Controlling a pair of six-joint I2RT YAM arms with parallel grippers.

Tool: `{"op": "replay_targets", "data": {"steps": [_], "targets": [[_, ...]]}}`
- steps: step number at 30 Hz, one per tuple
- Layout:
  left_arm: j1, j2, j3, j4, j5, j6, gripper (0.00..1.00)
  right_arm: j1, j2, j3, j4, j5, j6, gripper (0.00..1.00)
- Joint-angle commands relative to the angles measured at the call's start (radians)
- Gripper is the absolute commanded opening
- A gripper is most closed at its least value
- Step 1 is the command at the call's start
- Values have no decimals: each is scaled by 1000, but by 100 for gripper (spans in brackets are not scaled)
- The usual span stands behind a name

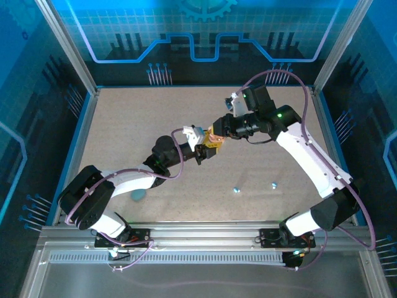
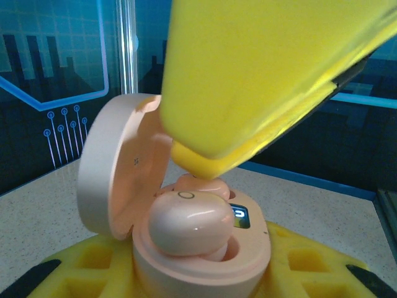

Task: Insert wireless bluetooth earbuds into charging case

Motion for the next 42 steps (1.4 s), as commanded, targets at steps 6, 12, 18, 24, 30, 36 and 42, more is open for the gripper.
{"op": "replay_targets", "data": {"steps": [6,12,18,24,30,36,42], "targets": [[-8,-17,40,41,0,13,33,36,30,71,-72,40,-52,34],[-8,-15,42,40,0,14,33,66,56,118,-133,133,-97,33],[-8,-14,46,40,0,13,33,89,81,156,-183,213,-122,29],[-8,-14,43,40,-5,13,33,93,89,172,-214,273,-77,27],[-8,-16,40,38,-8,15,33,94,89,184,-215,227,-30,26],[-8,-12,41,38,-17,16,33,102,99,186,-216,180,-2,25],[-7,-17,36,36,-22,20,33,104,74,195,-203,185,-6,27]]}}
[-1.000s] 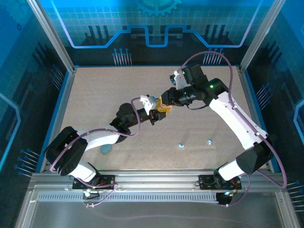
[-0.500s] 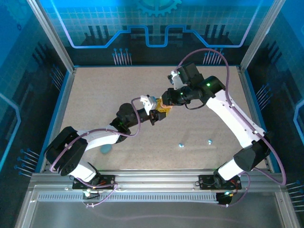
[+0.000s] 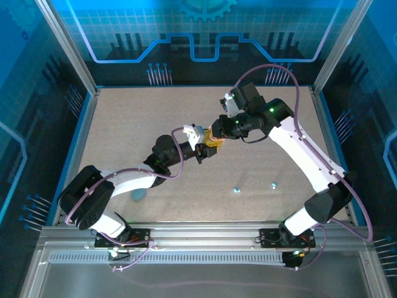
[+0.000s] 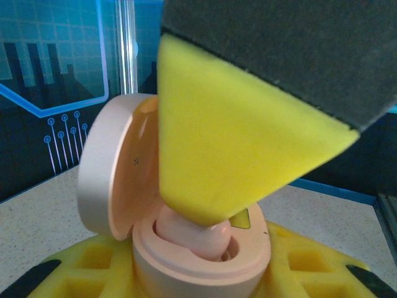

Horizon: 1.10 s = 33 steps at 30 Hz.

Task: Insert wireless bluetooth earbuds into charging case

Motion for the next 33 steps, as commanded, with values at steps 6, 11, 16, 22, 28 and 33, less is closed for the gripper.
{"op": "replay_targets", "data": {"steps": [6,11,16,22,28,33], "targets": [[-4,-26,12,33,-19,27,33,5,-127,-6,89,2,-8,33],[-4,-36,7,20,9,45,33,-69,-214,-81,169,43,17,36],[-5,-52,0,19,53,68,33,-175,-148,-35,139,-86,23,40],[-5,-70,1,15,71,68,33,-189,10,86,59,-214,-21,43],[-5,-88,5,11,11,52,33,-187,70,98,10,-317,-63,43],[7,-87,15,12,4,16,33,-192,-2,-6,51,-384,-84,43]]}}
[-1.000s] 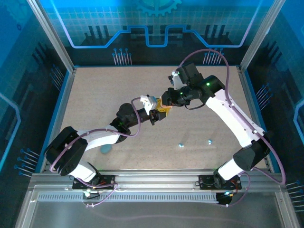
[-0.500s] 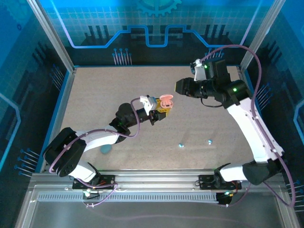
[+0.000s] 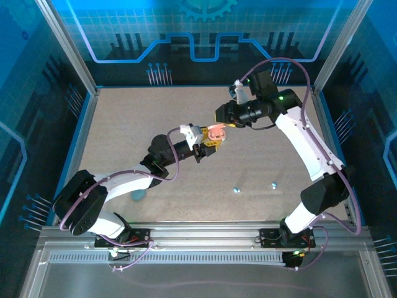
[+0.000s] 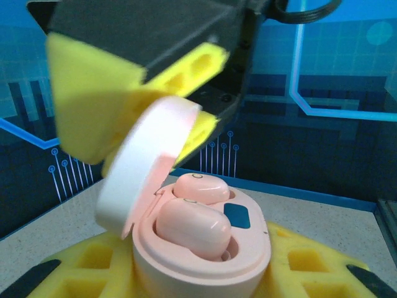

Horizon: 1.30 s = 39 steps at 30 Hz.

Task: Insert wireless bluetooth earbuds into charging case

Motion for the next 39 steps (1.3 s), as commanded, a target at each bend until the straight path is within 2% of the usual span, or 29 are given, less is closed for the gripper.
{"op": "replay_targets", "data": {"steps": [1,6,14,22,26,30,36,39], "targets": [[10,-24,15,19,-15,-31,33,-14,-68,-65,4,-106,-26,43],[16,-19,18,35,-3,-48,33,-41,-121,-190,104,-209,32,45],[16,-17,29,42,26,-64,33,-49,-100,-249,179,-401,60,51],[16,-3,37,56,45,-86,35,-49,-85,-282,220,-448,75,40],[17,1,39,33,39,-80,39,-56,-88,-290,224,-429,87,32],[17,5,38,-14,26,-58,43,-77,-101,-329,304,-425,158,25],[17,22,34,-55,4,-45,47,-84,-103,-378,378,-406,220,19],[18,28,27,-63,-8,-38,54,-92,-103,-405,420,-389,252,19]]}}
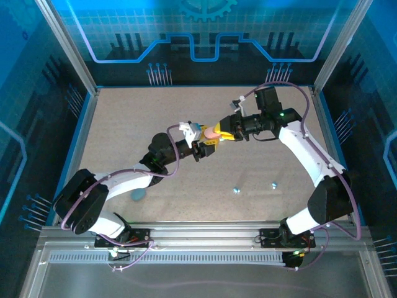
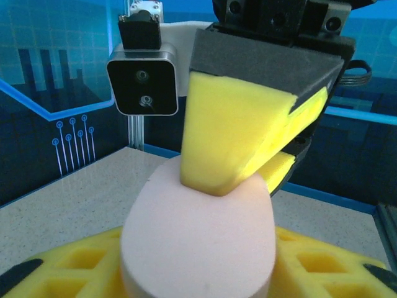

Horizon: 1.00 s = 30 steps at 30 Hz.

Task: Insert wireless bluetooth earbuds into charging case

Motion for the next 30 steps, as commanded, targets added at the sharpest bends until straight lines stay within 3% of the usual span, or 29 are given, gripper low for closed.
{"op": "replay_targets", "data": {"steps": [1,13,19,30], "targets": [[-7,12,21,-16,-2,30,57,-12,-9,-29,88,2,63,19],[-5,-64,-52,-97,-93,79,67,-124,17,-178,259,144,143,18],[-5,-144,-94,-108,-177,77,70,-159,133,-224,271,218,82,18],[-3,-262,-7,-449,-302,18,71,-132,426,-166,322,190,27,20]]}}
